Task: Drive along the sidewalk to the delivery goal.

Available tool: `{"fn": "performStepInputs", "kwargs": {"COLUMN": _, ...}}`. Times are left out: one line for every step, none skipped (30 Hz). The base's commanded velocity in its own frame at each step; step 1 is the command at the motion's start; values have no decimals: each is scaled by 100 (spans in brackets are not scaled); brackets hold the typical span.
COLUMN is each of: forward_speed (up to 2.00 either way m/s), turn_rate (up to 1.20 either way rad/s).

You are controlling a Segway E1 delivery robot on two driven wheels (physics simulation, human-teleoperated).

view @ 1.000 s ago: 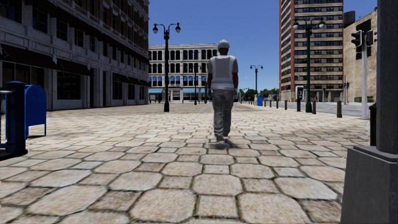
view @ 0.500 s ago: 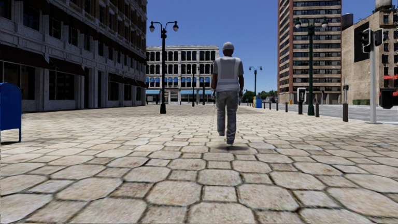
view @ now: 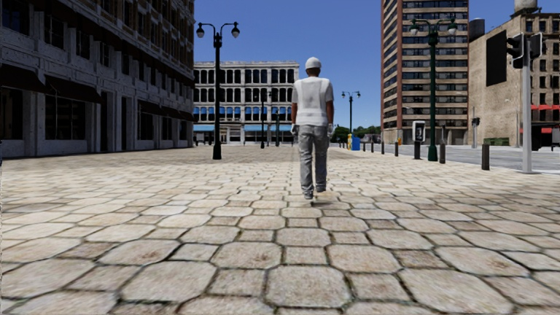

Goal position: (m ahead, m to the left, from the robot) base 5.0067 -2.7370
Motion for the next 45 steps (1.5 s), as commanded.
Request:
{"fn": "performStepInputs", "kwargs": {"forward_speed": 111, "turn_rate": -48}}
{"fn": "performStepInputs", "kwargs": {"forward_speed": 111, "turn_rate": -49}}
{"fn": "performStepInputs", "kwargs": {"forward_speed": 111, "turn_rate": -50}}
{"fn": "performStepInputs", "kwargs": {"forward_speed": 111, "turn_rate": -50}}
{"fn": "performStepInputs", "kwargs": {"forward_speed": 111, "turn_rate": -50}}
{"fn": "performStepInputs", "kwargs": {"forward_speed": 111, "turn_rate": -52}}
{"fn": "performStepInputs", "kwargs": {"forward_speed": 111, "turn_rate": -55}}
{"fn": "performStepInputs", "kwargs": {"forward_speed": 111, "turn_rate": -55}}
{"fn": "performStepInputs", "kwargs": {"forward_speed": 111, "turn_rate": -56}}
{"fn": "performStepInputs", "kwargs": {"forward_speed": 111, "turn_rate": -56}}
{"fn": "performStepInputs", "kwargs": {"forward_speed": 111, "turn_rate": -56}}
{"fn": "performStepInputs", "kwargs": {"forward_speed": 111, "turn_rate": -56}}
{"fn": "performStepInputs", "kwargs": {"forward_speed": 111, "turn_rate": -57}}
{"fn": "performStepInputs", "kwargs": {"forward_speed": 111, "turn_rate": -57}}
{"fn": "performStepInputs", "kwargs": {"forward_speed": 111, "turn_rate": -57}}
{"fn": "performStepInputs", "kwargs": {"forward_speed": 111, "turn_rate": -57}}
{"fn": "performStepInputs", "kwargs": {"forward_speed": 111, "turn_rate": -57}}
{"fn": "performStepInputs", "kwargs": {"forward_speed": 111, "turn_rate": -57}}
{"fn": "performStepInputs", "kwargs": {"forward_speed": 111, "turn_rate": -57}}
{"fn": "performStepInputs", "kwargs": {"forward_speed": 111, "turn_rate": -57}}
{"fn": "performStepInputs", "kwargs": {"forward_speed": 111, "turn_rate": -57}}
{"fn": "performStepInputs", "kwargs": {"forward_speed": 111, "turn_rate": -57}}
{"fn": "performStepInputs", "kwargs": {"forward_speed": 111, "turn_rate": -57}}
{"fn": "performStepInputs", "kwargs": {"forward_speed": 111, "turn_rate": -57}}
{"fn": "performStepInputs", "kwargs": {"forward_speed": 111, "turn_rate": -57}}
{"fn": "performStepInputs", "kwargs": {"forward_speed": 111, "turn_rate": -57}}
{"fn": "performStepInputs", "kwargs": {"forward_speed": 111, "turn_rate": -57}}
{"fn": "performStepInputs", "kwargs": {"forward_speed": 111, "turn_rate": -57}}
{"fn": "performStepInputs", "kwargs": {"forward_speed": 111, "turn_rate": -57}}
{"fn": "performStepInputs", "kwargs": {"forward_speed": 111, "turn_rate": -57}}
{"fn": "performStepInputs", "kwargs": {"forward_speed": 111, "turn_rate": -57}}
{"fn": "performStepInputs", "kwargs": {"forward_speed": 111, "turn_rate": -57}}
{"fn": "performStepInputs", "kwargs": {"forward_speed": 111, "turn_rate": -57}}
{"fn": "performStepInputs", "kwargs": {"forward_speed": 111, "turn_rate": -57}}
{"fn": "performStepInputs", "kwargs": {"forward_speed": 111, "turn_rate": -57}}
{"fn": "performStepInputs", "kwargs": {"forward_speed": 111, "turn_rate": -57}}
{"fn": "performStepInputs", "kwargs": {"forward_speed": 111, "turn_rate": -57}}
{"fn": "performStepInputs", "kwargs": {"forward_speed": 111, "turn_rate": -57}}
{"fn": "performStepInputs", "kwargs": {"forward_speed": 111, "turn_rate": -57}}
{"fn": "performStepInputs", "kwargs": {"forward_speed": 111, "turn_rate": -55}}
{"fn": "performStepInputs", "kwargs": {"forward_speed": 114, "turn_rate": 0}}
{"fn": "performStepInputs", "kwargs": {"forward_speed": 114, "turn_rate": 0}}
{"fn": "performStepInputs", "kwargs": {"forward_speed": 116, "turn_rate": 0}}
{"fn": "performStepInputs", "kwargs": {"forward_speed": 116, "turn_rate": 0}}
{"fn": "performStepInputs", "kwargs": {"forward_speed": 116, "turn_rate": 0}}
